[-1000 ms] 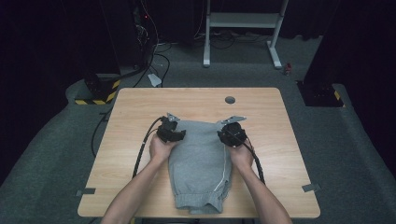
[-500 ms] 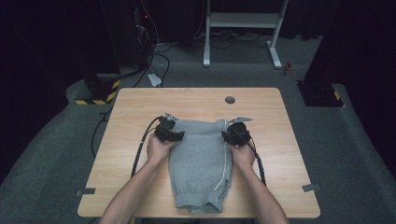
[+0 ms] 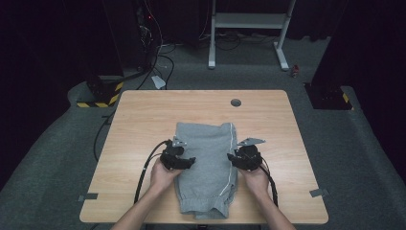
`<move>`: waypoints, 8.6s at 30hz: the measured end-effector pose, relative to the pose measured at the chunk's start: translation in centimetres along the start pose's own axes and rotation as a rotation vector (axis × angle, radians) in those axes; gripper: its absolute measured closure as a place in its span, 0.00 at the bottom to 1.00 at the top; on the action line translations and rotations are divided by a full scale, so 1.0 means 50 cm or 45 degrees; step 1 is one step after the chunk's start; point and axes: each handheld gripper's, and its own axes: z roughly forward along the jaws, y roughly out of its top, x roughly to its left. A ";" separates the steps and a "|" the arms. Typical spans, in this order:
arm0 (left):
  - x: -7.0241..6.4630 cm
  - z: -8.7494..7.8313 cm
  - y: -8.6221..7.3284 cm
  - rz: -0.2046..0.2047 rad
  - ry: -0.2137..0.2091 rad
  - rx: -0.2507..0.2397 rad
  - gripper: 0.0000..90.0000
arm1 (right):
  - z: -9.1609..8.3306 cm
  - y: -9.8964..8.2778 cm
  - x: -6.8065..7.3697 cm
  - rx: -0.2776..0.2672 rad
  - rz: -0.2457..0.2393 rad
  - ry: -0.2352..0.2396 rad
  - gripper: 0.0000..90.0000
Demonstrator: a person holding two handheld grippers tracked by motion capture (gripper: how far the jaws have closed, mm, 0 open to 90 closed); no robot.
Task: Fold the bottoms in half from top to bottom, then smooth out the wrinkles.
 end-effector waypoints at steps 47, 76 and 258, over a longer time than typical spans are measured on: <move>0.016 0.021 0.020 -0.055 0.118 -0.038 0.41 | 0.038 0.030 -0.049 0.125 -0.006 -0.100 0.55; 0.154 0.076 0.070 -0.360 0.156 -0.054 0.31 | 0.117 0.107 -0.129 0.011 0.292 -0.098 0.48; 0.066 0.014 0.011 -0.265 -0.167 -0.053 0.93 | 0.011 -0.004 -0.038 -0.050 -0.104 0.101 0.89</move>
